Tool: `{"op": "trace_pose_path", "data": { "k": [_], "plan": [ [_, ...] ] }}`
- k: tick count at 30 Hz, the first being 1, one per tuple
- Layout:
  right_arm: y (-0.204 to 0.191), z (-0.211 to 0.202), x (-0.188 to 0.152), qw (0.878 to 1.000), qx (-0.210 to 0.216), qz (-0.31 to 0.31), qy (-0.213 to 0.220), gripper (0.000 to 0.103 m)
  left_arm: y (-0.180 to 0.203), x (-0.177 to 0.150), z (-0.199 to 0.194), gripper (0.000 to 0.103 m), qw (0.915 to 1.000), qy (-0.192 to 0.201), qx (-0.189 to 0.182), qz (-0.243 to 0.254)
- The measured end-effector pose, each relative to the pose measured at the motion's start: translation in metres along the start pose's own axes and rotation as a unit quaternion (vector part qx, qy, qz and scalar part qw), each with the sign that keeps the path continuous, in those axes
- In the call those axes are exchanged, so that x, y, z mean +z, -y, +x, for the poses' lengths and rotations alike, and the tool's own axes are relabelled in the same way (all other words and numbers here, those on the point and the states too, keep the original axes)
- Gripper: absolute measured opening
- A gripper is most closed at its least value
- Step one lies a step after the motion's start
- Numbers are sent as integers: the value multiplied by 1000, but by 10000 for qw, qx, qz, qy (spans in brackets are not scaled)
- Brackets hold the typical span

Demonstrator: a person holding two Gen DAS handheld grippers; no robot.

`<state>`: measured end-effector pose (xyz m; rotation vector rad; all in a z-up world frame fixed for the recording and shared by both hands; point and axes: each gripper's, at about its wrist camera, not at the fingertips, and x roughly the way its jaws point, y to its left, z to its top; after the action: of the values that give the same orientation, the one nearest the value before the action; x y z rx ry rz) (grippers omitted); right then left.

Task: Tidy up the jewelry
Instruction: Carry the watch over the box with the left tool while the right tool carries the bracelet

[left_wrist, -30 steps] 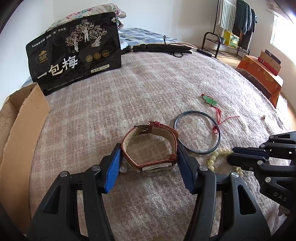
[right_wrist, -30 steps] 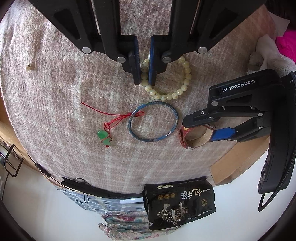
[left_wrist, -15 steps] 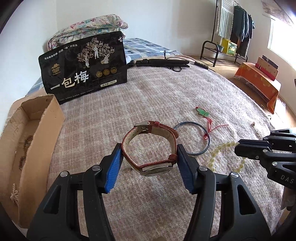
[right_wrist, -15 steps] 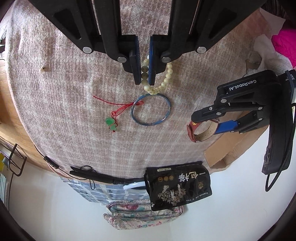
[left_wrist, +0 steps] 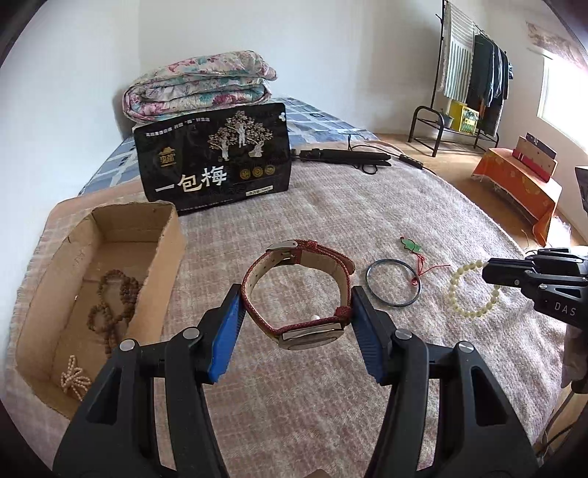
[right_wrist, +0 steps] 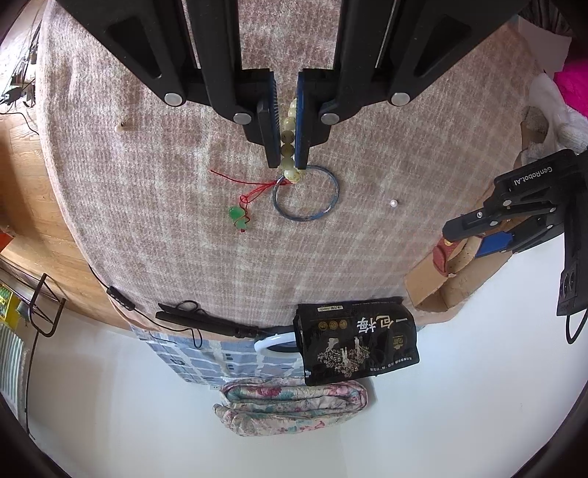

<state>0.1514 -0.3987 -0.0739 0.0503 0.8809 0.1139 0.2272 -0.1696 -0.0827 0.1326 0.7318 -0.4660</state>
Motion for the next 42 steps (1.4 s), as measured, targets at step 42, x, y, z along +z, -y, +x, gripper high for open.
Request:
{"op": "trace_pose_path", "data": {
  "k": [42],
  "plan": [
    [-188,36,114,9877,1204,-886,455,5,-212,-54,-65,59,9849,89,1210,-1236]
  ]
}}
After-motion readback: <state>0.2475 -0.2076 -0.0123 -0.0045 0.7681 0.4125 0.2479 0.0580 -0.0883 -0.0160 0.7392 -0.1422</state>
